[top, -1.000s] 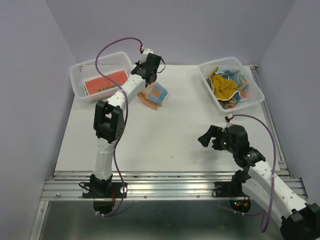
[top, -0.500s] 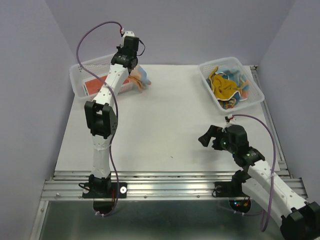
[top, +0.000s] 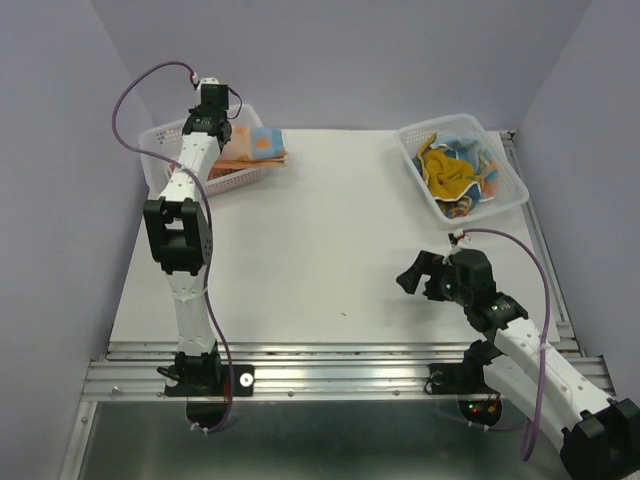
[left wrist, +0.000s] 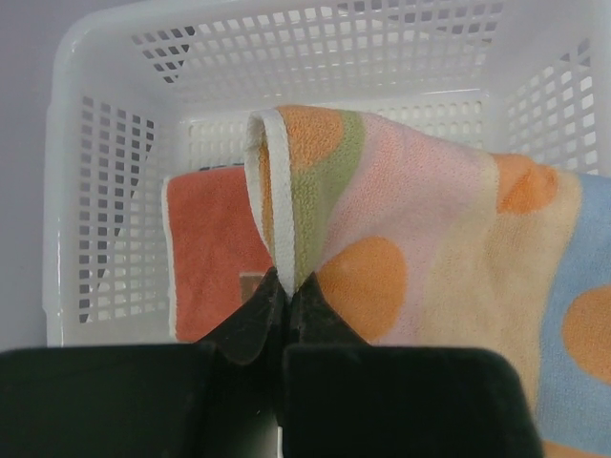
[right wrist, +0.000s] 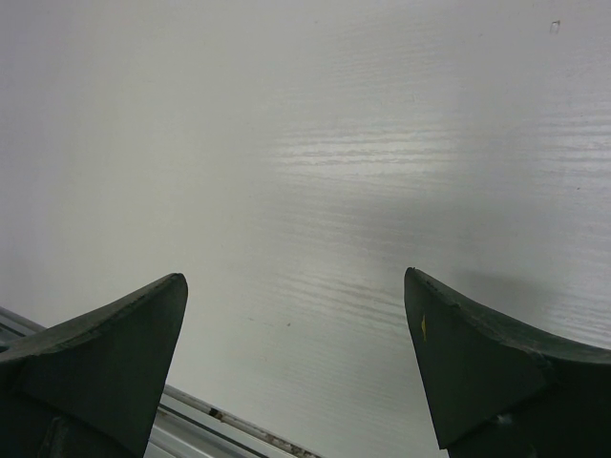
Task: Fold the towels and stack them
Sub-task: Neatly place the folded towel into the bin
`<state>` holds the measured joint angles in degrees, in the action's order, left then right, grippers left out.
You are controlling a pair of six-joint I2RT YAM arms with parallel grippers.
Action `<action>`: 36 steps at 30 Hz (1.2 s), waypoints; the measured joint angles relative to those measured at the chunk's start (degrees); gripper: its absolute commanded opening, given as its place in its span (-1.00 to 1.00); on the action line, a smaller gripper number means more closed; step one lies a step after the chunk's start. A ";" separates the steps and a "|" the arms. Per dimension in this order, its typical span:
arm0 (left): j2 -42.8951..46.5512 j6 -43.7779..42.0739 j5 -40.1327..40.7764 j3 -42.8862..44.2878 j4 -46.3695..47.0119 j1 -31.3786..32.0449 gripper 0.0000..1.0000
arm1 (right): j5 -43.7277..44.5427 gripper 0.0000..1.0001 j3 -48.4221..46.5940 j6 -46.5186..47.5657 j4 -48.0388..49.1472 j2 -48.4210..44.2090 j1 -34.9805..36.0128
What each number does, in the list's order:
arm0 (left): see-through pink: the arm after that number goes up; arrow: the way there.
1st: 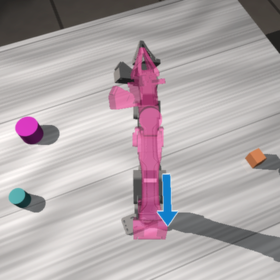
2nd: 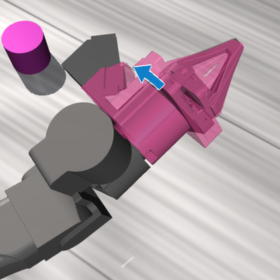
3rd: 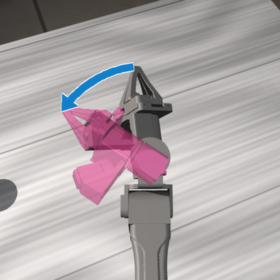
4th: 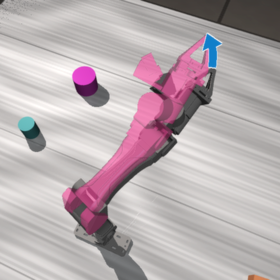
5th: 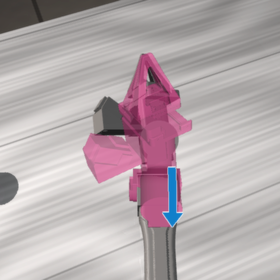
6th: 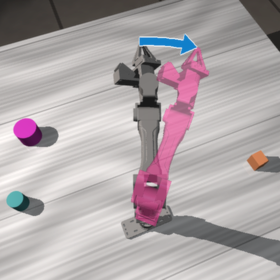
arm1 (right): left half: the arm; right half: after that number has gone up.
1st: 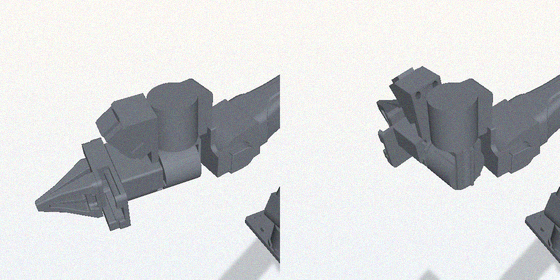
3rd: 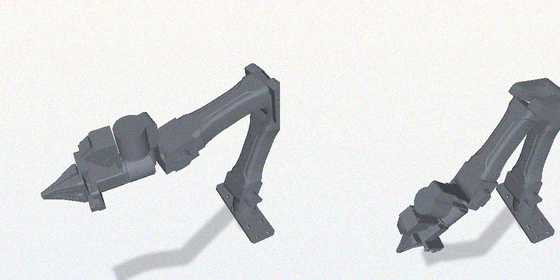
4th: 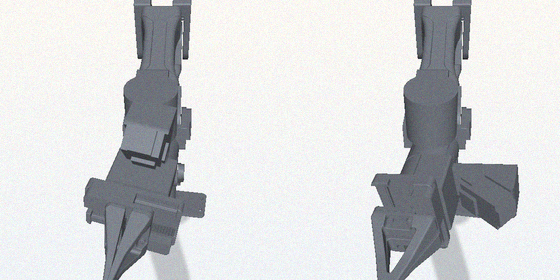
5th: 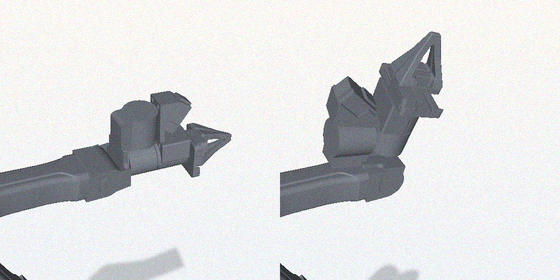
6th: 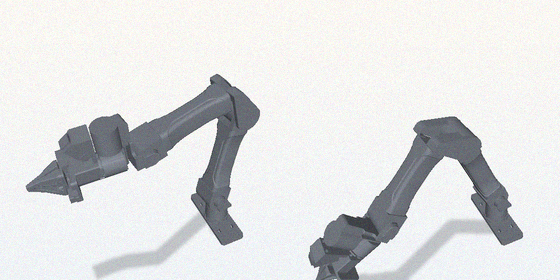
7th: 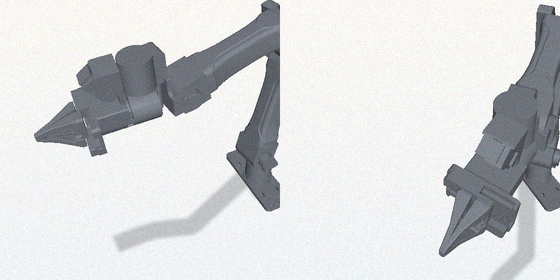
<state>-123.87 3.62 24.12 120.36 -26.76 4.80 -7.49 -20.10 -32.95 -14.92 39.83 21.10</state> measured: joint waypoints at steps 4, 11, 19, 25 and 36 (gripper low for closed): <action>1.03 0.96 -0.11 -4.48 2.91 -0.81 -1.00 | -0.11 1.00 0.00 0.04 -0.02 0.04 0.00; 4.33 1.53 -0.31 -13.46 8.96 -3.26 -1.00 | -1.33 1.00 0.00 0.37 -0.09 1.03 0.00; 6.32 1.49 -0.17 -17.90 15.32 -6.16 -1.00 | -1.42 1.00 -0.07 0.55 -0.31 1.07 0.00; 6.25 2.58 -0.98 -17.99 13.57 -7.74 -0.47 | -1.44 1.00 -0.20 0.61 -0.76 1.53 0.00; 3.37 7.85 -3.87 -12.20 4.70 -10.64 0.98 | -0.72 1.00 -2.97 1.46 -2.05 1.95 0.00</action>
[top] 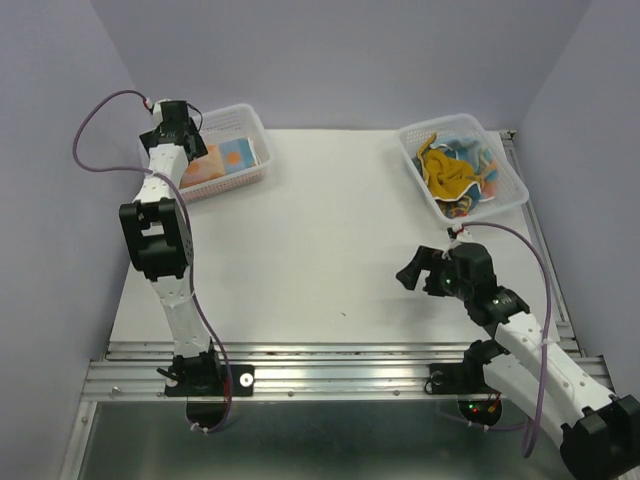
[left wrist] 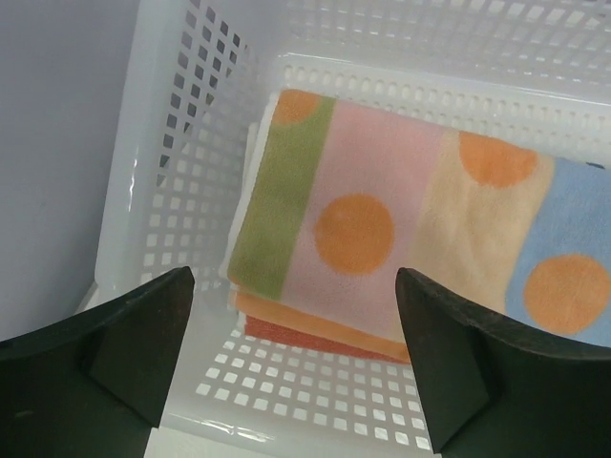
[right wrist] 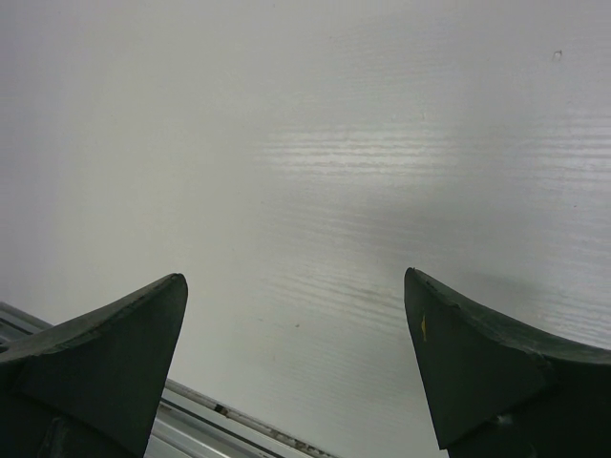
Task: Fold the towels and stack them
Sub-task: Neatly place the folded towel into the bin, then grab crumpled towel
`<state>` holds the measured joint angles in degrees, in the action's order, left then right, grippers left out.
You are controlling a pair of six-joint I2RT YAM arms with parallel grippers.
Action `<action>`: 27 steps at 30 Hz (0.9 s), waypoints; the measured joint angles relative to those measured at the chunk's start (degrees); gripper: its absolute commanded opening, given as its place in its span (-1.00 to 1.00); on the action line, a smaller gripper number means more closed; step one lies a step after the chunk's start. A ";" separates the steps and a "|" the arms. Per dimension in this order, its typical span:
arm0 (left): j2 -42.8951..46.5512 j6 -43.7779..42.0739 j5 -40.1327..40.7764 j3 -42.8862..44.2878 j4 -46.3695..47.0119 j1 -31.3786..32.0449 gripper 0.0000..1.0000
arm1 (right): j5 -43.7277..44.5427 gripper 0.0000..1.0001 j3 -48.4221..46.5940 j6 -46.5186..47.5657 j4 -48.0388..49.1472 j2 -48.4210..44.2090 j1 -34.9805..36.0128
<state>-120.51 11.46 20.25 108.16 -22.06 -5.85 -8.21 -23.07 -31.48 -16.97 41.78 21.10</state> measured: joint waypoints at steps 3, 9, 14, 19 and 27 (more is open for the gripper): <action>0.79 0.90 -1.38 0.00 -1.38 0.07 0.97 | 0.96 1.00 -2.56 0.44 -0.87 0.07 0.00; 15.04 5.20 -7.91 -9.07 1.31 0.46 0.98 | 8.26 1.00 -12.55 -0.28 -3.45 4.20 0.00; 40.00 10.60 -12.68 -29.18 8.76 2.45 0.98 | 21.09 1.00 -26.99 -2.43 -7.58 16.00 -0.02; 57.18 15.08 -13.09 -48.11 17.57 9.81 0.98 | 37.73 1.00 -47.67 -2.38 -13.14 37.20 -2.21; 56.83 19.39 -14.97 -65.83 18.05 18.67 0.98 | 37.38 1.00 -69.29 6.47 -16.26 61.68 -15.17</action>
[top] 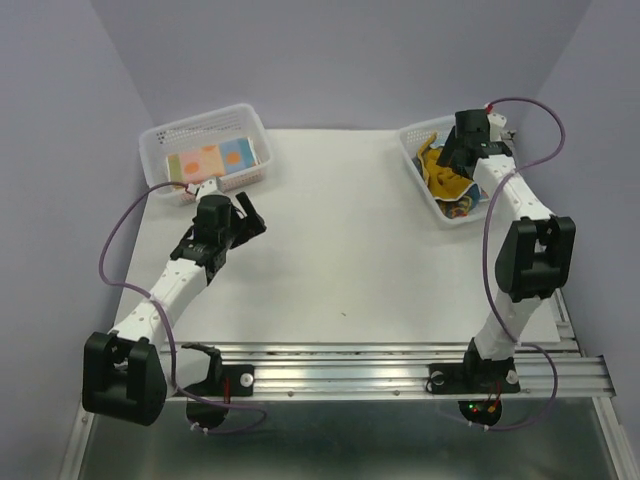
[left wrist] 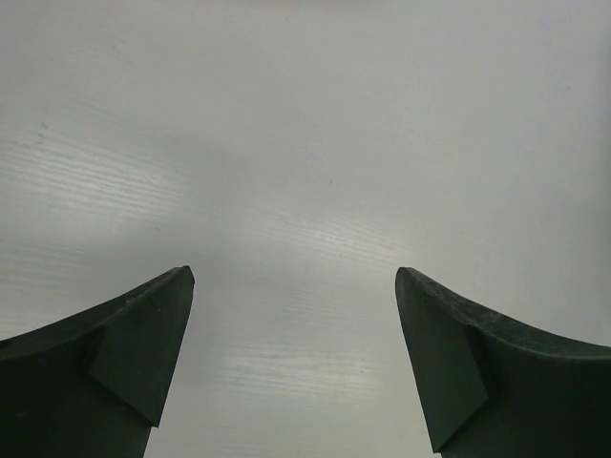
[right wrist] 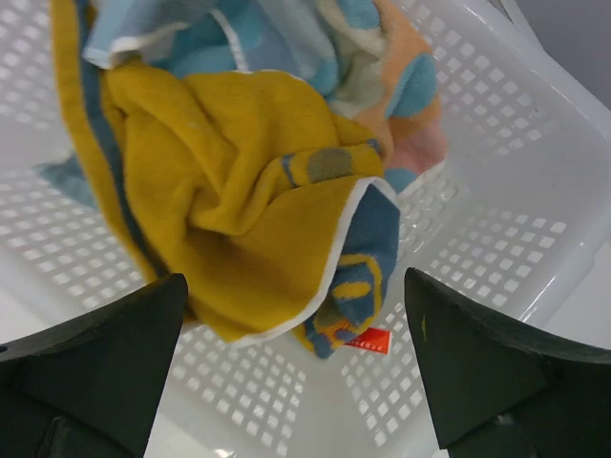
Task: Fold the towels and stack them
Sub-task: Grab crumpled towel
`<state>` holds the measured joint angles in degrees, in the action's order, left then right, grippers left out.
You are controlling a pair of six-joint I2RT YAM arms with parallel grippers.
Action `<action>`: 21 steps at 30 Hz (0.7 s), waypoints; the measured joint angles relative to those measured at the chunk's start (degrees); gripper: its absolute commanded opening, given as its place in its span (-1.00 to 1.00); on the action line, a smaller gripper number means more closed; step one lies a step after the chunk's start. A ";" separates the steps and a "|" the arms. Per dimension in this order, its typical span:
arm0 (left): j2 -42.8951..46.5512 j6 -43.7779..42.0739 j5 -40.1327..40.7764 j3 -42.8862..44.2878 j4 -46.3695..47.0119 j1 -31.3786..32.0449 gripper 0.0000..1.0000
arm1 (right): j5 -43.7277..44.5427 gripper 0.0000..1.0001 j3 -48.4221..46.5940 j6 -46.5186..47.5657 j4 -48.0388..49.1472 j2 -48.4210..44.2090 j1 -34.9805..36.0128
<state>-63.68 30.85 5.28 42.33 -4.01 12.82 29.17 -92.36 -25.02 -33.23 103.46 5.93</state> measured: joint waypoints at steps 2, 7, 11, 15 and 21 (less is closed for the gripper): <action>-1.40 0.52 -0.44 -0.46 -0.52 0.74 0.98 | -1.05 1.00 -2.29 1.14 -0.96 3.96 -2.43; -1.88 0.81 -0.48 -0.42 1.09 1.77 0.98 | -2.19 0.86 -3.34 2.23 -2.95 10.56 -4.79; -1.88 0.94 -0.20 -0.42 1.62 1.88 0.98 | -3.69 0.30 -3.34 3.32 -3.10 13.29 -5.20; -1.88 0.94 0.37 -0.42 1.62 1.97 0.97 | -4.90 -0.39 -3.34 4.46 -1.88 13.70 -5.22; -1.86 0.94 1.09 -0.39 1.62 2.10 0.98 | -5.07 -0.99 -3.34 6.19 1.99 13.68 -5.22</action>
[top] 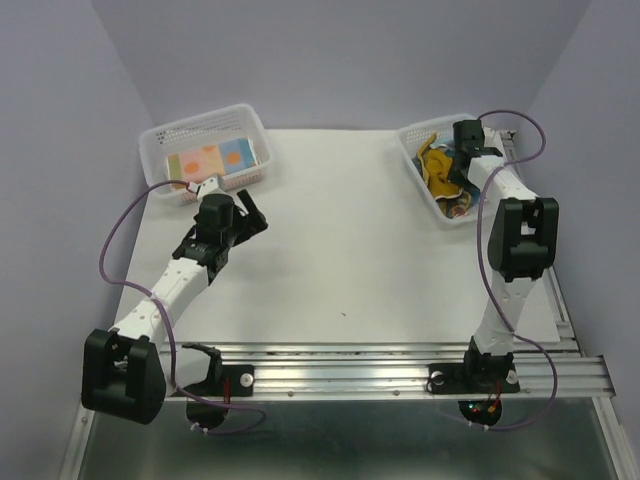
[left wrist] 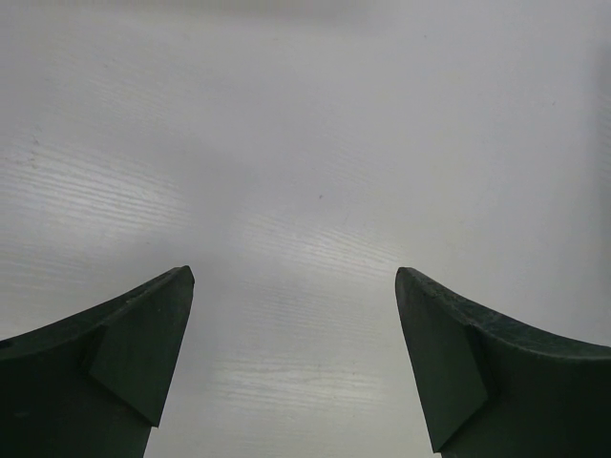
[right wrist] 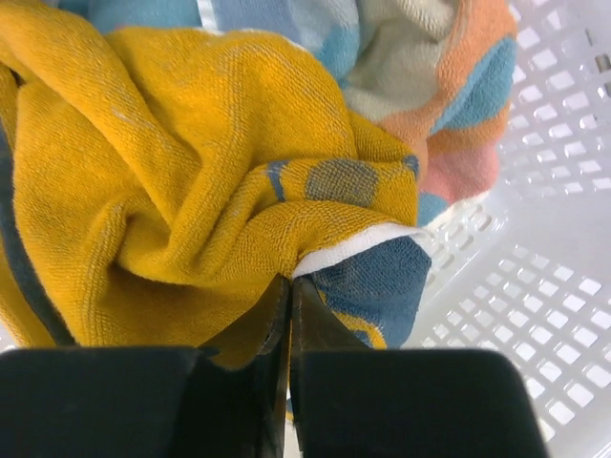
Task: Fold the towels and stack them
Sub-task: Grab crumpled towel, then move the towel to the center of the board
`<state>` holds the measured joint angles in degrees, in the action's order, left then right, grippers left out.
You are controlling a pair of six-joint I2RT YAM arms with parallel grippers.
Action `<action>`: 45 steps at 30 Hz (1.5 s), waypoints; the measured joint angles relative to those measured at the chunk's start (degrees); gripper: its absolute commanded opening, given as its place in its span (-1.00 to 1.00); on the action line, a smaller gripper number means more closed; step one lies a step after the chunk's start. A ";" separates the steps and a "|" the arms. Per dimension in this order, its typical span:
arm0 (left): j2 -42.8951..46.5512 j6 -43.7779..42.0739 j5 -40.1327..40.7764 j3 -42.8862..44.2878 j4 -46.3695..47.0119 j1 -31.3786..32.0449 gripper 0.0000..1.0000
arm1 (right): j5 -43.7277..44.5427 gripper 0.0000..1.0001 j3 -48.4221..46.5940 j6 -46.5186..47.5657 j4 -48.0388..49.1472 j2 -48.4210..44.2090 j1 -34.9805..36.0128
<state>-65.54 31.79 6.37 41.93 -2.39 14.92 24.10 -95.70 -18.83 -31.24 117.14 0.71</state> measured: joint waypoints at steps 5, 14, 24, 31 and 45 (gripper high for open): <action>0.61 0.00 0.59 0.00 0.00 0.00 0.97 | -0.09 -0.99 0.07 1.95 2.58 -0.61 0.00; 1.64 -0.04 0.50 0.11 -0.02 0.00 0.98 | -7.17 -0.99 6.62 5.84 9.73 -13.38 0.00; 6.10 0.28 -2.51 0.11 -0.02 0.00 0.98 | -24.87 -0.99 -7.69 5.51 8.70 -29.22 1.09; 12.11 2.71 -3.15 0.11 -0.70 0.02 0.97 | -35.56 -0.99 -18.75 3.15 4.37 -31.19 19.37; 18.58 10.75 3.82 -0.35 -9.75 0.02 0.98 | -26.67 -0.75 11.80 -6.10 4.94 -41.35 25.00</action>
<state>-46.96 42.54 10.20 41.58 -12.14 14.94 -2.57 -83.90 -24.93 -26.30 75.79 25.71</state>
